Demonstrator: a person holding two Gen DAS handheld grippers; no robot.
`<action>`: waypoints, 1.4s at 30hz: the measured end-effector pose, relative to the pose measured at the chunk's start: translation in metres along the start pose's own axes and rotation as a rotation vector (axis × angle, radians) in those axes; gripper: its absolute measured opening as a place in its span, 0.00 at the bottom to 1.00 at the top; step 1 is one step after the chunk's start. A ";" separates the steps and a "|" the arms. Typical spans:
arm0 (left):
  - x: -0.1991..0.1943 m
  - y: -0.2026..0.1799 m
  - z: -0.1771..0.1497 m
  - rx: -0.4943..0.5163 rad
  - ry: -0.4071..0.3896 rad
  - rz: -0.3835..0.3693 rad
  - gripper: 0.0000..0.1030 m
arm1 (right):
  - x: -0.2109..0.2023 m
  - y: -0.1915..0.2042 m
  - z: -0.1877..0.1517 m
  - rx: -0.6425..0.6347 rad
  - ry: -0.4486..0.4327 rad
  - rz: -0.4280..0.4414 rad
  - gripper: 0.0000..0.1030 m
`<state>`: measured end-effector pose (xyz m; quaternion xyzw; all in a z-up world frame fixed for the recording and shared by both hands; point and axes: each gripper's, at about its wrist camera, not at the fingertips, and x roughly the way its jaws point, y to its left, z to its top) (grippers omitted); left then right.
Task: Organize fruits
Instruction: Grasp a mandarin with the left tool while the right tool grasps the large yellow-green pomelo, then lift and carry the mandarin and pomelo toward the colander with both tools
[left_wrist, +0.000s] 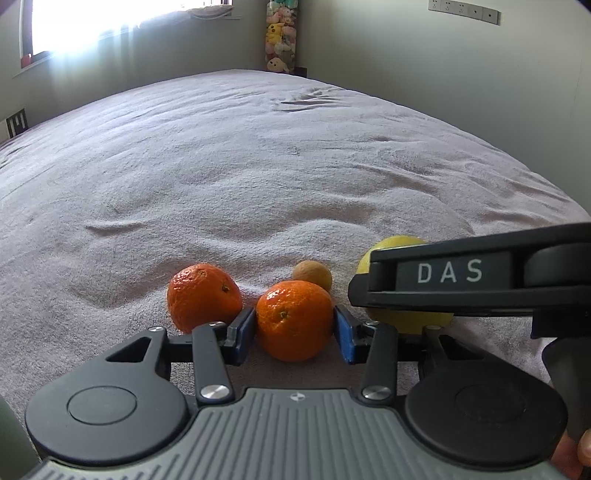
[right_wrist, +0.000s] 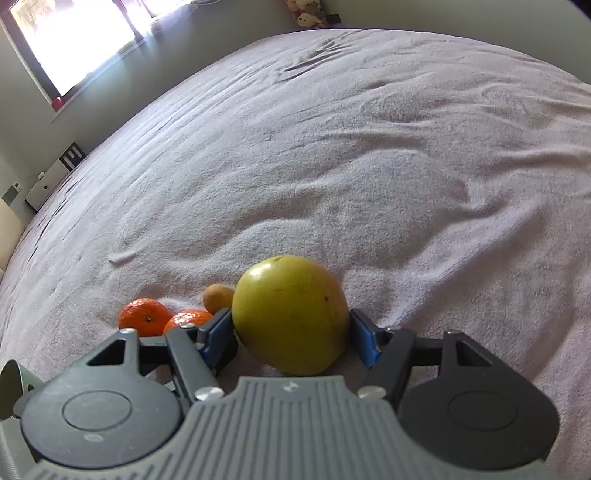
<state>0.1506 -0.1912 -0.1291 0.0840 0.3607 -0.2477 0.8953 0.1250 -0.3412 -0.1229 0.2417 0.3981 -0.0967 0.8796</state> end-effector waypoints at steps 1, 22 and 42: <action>0.000 0.000 0.000 0.001 0.001 0.000 0.49 | -0.001 0.001 0.000 -0.004 0.001 -0.003 0.62; -0.076 0.010 0.005 -0.038 -0.022 0.044 0.48 | -0.039 0.028 0.000 0.005 0.032 0.071 0.62; -0.198 0.079 -0.003 -0.200 -0.088 0.219 0.48 | -0.104 0.108 -0.020 -0.095 0.031 0.337 0.62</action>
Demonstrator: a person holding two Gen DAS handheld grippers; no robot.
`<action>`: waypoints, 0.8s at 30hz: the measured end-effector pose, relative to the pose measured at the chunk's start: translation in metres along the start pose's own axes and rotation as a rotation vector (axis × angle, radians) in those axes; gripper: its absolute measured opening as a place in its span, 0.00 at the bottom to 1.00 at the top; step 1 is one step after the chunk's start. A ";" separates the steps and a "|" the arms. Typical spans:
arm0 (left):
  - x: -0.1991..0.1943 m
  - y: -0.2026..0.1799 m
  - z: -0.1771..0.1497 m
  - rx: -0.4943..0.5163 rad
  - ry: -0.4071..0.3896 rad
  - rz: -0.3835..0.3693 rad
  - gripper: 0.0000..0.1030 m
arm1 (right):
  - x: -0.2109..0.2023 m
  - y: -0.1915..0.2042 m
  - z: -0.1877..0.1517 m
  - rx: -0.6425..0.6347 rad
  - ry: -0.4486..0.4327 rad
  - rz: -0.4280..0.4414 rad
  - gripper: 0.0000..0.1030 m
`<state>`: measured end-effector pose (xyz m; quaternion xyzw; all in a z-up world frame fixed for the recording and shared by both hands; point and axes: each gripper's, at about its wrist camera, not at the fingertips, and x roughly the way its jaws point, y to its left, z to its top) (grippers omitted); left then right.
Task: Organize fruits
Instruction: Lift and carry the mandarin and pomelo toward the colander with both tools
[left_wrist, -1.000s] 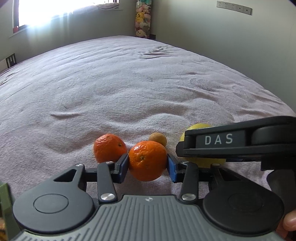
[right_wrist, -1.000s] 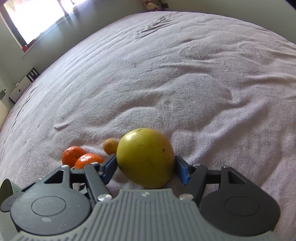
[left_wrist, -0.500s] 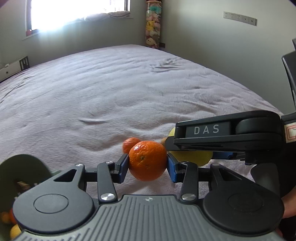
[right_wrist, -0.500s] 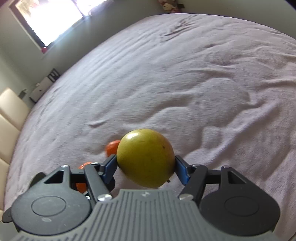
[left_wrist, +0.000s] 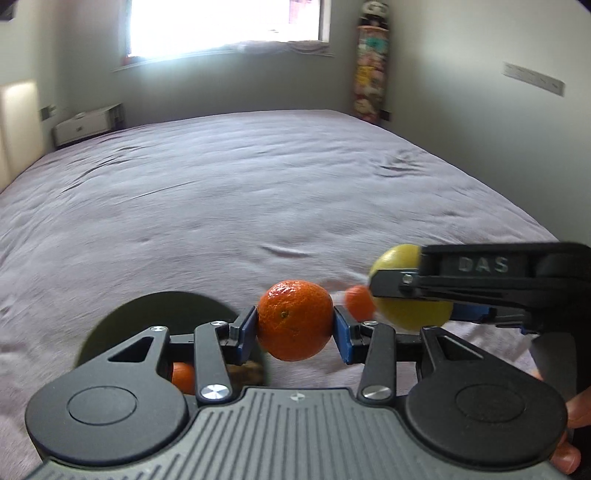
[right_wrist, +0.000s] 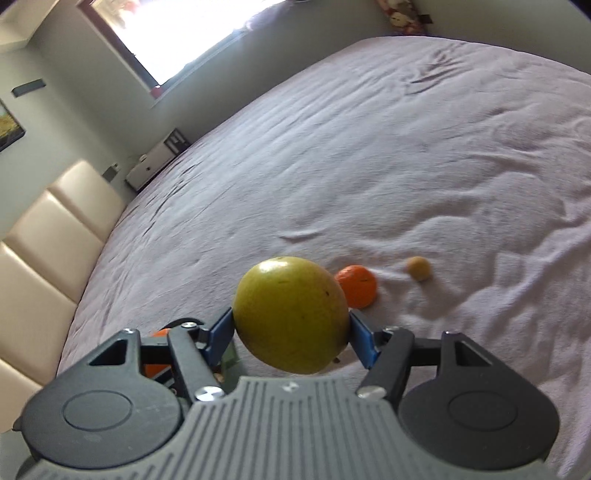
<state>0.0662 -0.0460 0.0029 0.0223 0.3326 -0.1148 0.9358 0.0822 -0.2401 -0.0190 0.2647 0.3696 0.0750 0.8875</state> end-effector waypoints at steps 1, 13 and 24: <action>-0.003 0.008 0.000 -0.014 -0.001 0.015 0.48 | 0.001 0.007 -0.001 -0.013 0.003 0.010 0.62; -0.012 0.095 -0.001 -0.186 0.044 0.113 0.48 | 0.023 0.080 -0.018 -0.190 0.035 0.108 0.62; 0.009 0.123 -0.021 -0.185 0.152 0.150 0.48 | 0.062 0.118 -0.030 -0.332 0.067 0.118 0.62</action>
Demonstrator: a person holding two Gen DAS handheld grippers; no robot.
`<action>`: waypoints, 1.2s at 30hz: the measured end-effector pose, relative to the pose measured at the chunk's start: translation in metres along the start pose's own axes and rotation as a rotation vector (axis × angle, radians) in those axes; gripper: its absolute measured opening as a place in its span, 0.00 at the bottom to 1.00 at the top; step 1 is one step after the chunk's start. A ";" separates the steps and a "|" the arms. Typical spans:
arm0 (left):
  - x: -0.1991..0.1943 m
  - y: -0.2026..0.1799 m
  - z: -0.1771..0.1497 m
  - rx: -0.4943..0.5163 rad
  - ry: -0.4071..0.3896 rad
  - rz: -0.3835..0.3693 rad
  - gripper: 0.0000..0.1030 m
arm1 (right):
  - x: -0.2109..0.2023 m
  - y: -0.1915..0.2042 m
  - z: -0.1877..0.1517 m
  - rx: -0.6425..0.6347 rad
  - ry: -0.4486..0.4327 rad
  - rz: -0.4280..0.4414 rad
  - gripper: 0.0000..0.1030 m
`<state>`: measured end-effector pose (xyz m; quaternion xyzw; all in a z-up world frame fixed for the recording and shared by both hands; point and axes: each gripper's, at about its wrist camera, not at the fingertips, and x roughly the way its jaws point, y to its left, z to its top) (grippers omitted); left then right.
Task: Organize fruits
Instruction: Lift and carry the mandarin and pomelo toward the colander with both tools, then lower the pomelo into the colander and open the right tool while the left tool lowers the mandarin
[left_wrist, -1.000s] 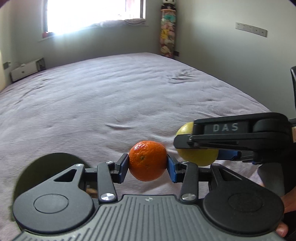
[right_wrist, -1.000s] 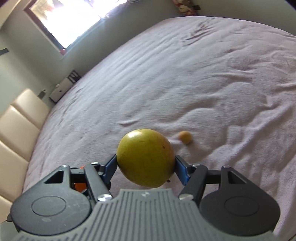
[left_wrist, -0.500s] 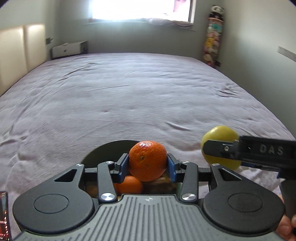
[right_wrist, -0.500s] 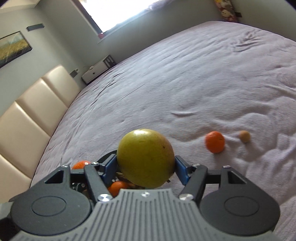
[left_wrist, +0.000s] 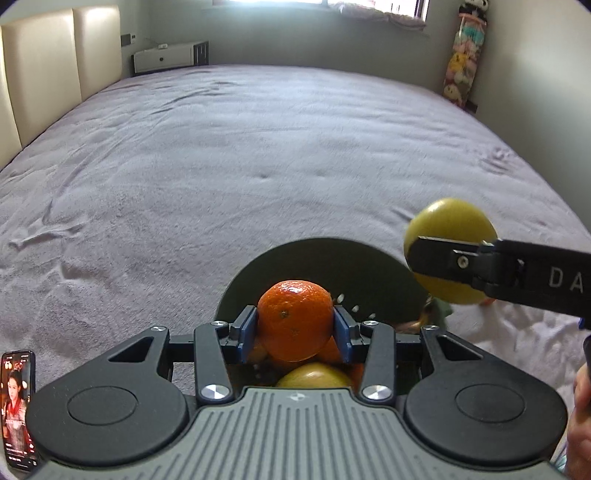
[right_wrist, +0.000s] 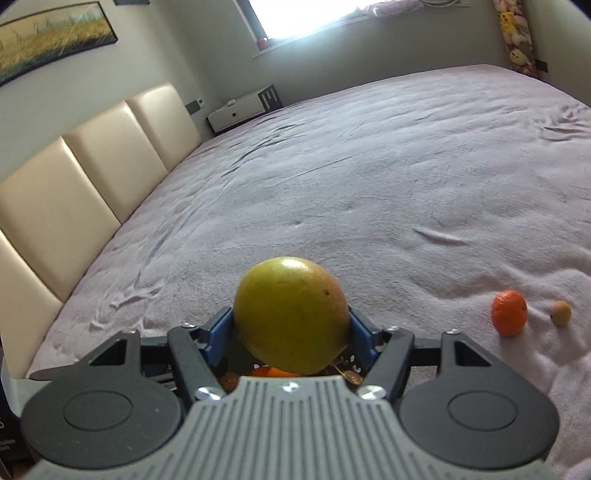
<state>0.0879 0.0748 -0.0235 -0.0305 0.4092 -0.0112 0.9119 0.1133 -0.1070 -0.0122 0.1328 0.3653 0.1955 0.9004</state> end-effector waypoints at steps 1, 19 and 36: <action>0.003 0.001 0.000 0.008 0.008 0.002 0.48 | 0.005 0.002 0.000 -0.008 0.006 -0.001 0.62; 0.039 0.012 -0.002 0.005 0.109 0.011 0.48 | 0.071 0.013 -0.009 -0.124 0.137 -0.121 0.62; 0.043 0.015 -0.004 0.008 0.123 0.016 0.48 | 0.089 0.011 -0.017 -0.141 0.190 -0.219 0.62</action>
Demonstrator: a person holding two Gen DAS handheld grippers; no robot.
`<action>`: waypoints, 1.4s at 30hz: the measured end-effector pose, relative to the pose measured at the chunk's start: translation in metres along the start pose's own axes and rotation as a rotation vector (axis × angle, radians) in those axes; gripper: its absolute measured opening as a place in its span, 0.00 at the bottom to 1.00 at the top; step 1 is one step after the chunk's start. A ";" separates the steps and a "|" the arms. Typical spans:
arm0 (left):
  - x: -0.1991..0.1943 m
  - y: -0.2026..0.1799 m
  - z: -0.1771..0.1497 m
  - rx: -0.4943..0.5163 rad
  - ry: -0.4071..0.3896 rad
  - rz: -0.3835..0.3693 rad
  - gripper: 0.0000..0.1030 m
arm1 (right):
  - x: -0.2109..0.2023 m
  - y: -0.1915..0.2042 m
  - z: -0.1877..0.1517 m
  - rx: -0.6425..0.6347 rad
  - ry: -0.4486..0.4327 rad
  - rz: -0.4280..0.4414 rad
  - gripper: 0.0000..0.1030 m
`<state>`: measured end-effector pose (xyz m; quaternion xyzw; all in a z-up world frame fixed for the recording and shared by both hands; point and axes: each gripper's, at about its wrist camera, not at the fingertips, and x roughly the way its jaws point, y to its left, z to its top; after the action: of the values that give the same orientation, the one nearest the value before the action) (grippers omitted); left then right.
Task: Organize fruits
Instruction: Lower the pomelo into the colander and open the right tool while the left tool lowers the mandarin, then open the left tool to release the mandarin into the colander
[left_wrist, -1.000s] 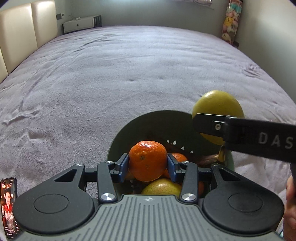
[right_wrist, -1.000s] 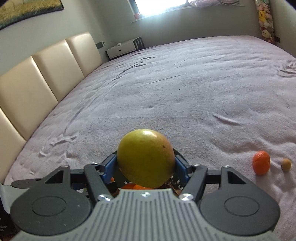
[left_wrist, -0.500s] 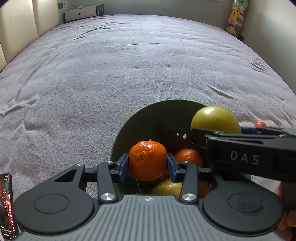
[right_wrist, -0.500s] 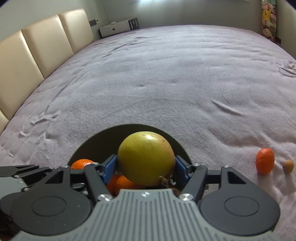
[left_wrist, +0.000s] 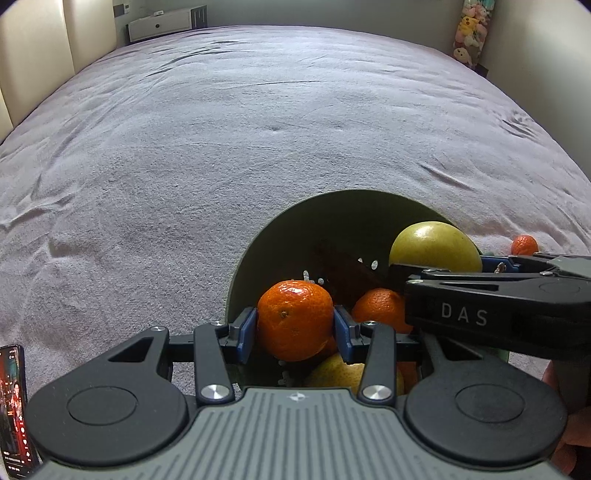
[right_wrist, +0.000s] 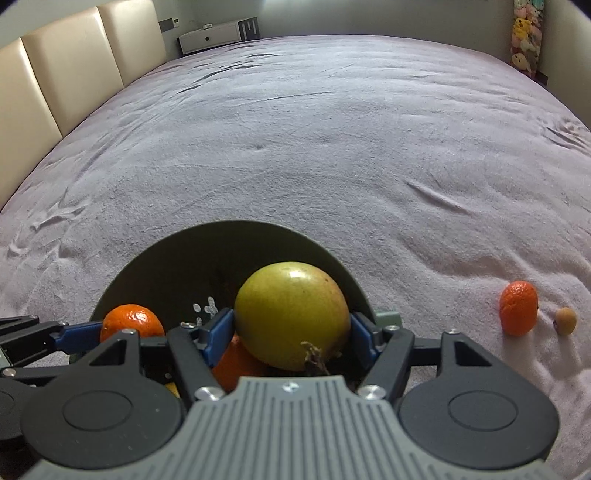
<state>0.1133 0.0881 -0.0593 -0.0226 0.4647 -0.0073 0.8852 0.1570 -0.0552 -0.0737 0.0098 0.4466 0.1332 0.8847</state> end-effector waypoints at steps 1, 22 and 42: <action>0.000 0.000 0.000 0.000 0.000 0.000 0.48 | 0.000 0.000 0.000 0.001 0.002 0.001 0.62; 0.004 -0.006 0.002 0.005 -0.043 0.064 0.48 | -0.041 -0.014 0.008 0.042 -0.105 0.005 0.66; 0.006 -0.021 0.002 0.056 0.022 0.117 0.66 | -0.048 -0.028 0.003 0.088 -0.101 0.009 0.66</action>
<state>0.1181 0.0668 -0.0624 0.0296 0.4744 0.0311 0.8793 0.1383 -0.0937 -0.0382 0.0575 0.4067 0.1169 0.9042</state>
